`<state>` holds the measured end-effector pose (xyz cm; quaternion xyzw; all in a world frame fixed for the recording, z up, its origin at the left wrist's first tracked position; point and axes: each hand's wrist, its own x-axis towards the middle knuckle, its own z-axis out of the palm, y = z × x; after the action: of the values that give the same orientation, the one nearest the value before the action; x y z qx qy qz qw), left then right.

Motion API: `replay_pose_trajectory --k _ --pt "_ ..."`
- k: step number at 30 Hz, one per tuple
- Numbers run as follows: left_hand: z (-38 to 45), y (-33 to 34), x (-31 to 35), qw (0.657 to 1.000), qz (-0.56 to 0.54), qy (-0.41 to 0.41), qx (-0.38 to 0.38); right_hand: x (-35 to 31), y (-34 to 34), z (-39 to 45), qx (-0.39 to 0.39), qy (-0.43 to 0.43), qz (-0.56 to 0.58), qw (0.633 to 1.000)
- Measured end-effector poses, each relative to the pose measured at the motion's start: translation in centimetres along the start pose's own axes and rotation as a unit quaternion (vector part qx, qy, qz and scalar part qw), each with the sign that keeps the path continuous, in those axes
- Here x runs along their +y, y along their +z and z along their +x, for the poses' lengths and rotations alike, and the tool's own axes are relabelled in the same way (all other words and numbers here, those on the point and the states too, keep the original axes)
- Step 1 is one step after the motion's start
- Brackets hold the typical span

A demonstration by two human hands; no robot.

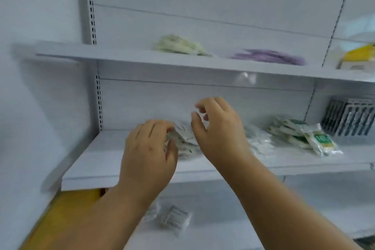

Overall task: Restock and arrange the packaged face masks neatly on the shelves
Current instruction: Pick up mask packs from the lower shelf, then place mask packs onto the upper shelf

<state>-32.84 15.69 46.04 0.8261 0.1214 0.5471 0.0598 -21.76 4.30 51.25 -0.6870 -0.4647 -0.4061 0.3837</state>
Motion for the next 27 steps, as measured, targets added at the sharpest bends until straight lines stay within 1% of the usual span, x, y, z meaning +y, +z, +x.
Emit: replay_pose_trajectory --k 4,7,9,12,16,19,23,25,27 --pt "-8.0 0.6 0.4 0.995 0.008 -0.056 -0.086 0.7 0.7 -9.0 -0.053 0.037 0.065 0.996" --pt "-12.7 1.9 0.5 0.987 0.010 -0.096 -0.127 2.0 1.7 -14.3 -0.097 0.041 0.098 0.990" --pt "-15.5 3.2 0.7 0.978 0.009 -0.138 -0.156 3.2 2.3 -17.1 -0.122 0.056 0.118 0.984" --pt "-20.5 6.7 0.7 0.948 0.029 -0.222 -0.224 6.0 4.0 -22.2 -0.182 0.100 0.126 0.970" --pt "-26.2 11.0 -0.5 0.904 0.017 -0.315 -0.288 8.6 7.2 -28.4 -0.283 0.199 0.130 0.929" --pt "-30.2 15.0 -3.9 0.867 -0.011 -0.391 -0.308 10.2 11.7 -31.9 -0.343 0.300 0.140 0.879" --pt "-34.7 21.9 -10.4 0.801 -0.056 -0.495 -0.333 13.4 20.1 -37.2 -0.382 0.462 0.158 0.784" --pt "-36.3 25.1 -13.3 0.786 -0.060 -0.501 -0.358 15.2 24.4 -39.6 -0.399 0.537 0.166 0.724" --pt "-37.2 28.4 -15.8 0.782 -0.066 -0.481 -0.391 17.6 28.7 -41.7 -0.401 0.622 0.191 0.644"
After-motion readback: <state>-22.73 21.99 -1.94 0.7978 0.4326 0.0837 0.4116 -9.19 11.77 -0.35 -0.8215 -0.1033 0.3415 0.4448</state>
